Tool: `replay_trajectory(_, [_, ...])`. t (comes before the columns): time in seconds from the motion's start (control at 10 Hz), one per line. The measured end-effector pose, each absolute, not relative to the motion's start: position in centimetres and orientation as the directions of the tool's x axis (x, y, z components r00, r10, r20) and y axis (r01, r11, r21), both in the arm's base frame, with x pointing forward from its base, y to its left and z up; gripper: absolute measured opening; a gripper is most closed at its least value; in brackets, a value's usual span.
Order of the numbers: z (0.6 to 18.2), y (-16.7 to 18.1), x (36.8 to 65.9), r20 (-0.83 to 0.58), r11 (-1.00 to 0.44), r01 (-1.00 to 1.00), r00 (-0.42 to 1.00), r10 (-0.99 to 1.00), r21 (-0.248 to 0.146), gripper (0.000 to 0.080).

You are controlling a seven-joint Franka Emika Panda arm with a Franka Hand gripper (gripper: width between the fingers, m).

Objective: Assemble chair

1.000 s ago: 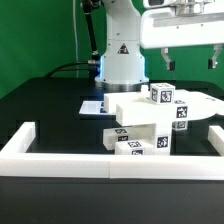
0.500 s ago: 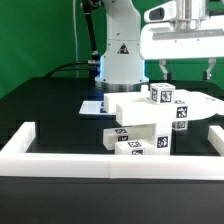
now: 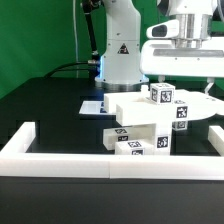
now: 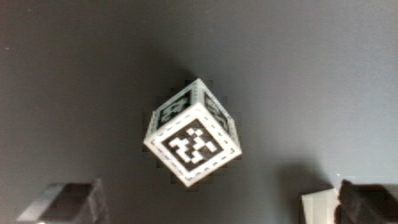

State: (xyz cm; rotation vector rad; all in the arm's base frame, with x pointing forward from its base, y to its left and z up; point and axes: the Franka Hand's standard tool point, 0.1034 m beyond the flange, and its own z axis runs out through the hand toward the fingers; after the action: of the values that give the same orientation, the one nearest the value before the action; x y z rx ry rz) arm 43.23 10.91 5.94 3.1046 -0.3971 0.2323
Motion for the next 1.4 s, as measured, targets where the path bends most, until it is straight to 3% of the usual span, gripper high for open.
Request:
replay_trajectory(0.6, [2.9, 10.1, 42.8, 0.166, -0.972, -0.234, 0.960, -0.225, 0.036, 0.0649])
replay_trajectory(1.4, [2.7, 10.5, 43.2, 0.167, -0.977, -0.209, 0.966, -0.200, 0.038, 0.0649])
